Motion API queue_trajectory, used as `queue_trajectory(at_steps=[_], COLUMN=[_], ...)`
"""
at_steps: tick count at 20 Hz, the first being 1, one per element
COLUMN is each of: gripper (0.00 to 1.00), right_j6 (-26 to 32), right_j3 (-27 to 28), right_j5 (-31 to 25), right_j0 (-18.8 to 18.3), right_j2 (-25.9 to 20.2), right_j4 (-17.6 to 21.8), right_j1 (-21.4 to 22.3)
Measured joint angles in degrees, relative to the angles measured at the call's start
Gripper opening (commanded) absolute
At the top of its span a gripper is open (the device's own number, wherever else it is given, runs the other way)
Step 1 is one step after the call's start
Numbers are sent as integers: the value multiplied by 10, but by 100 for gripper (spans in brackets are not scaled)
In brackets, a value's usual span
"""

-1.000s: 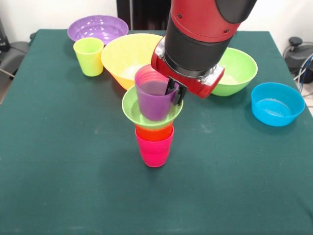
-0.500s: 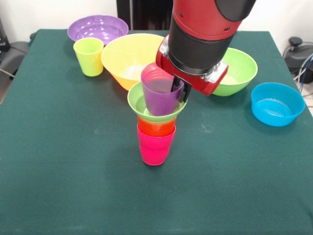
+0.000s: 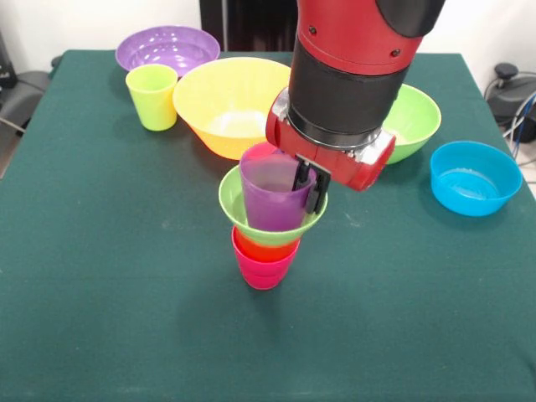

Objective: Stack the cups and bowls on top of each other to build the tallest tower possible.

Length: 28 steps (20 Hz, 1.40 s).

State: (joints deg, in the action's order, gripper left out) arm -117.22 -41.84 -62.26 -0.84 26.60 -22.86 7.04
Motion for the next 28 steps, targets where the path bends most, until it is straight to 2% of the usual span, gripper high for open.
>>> queue_trajectory(at_steps=[3, 10, 16, 22, 28], gripper=[0, 0, 0, 0, 0], right_j6=[0, 0, 0, 0, 0], right_j3=[0, 0, 0, 7, 9], right_j5=[21, 19, -19, -83, -100], right_j0=[1, 7, 10, 11, 12], right_j2=[0, 8, 20, 38, 48], right_j4=[0, 0, 0, 0, 0], right_j1=[2, 4, 4, 3, 4])
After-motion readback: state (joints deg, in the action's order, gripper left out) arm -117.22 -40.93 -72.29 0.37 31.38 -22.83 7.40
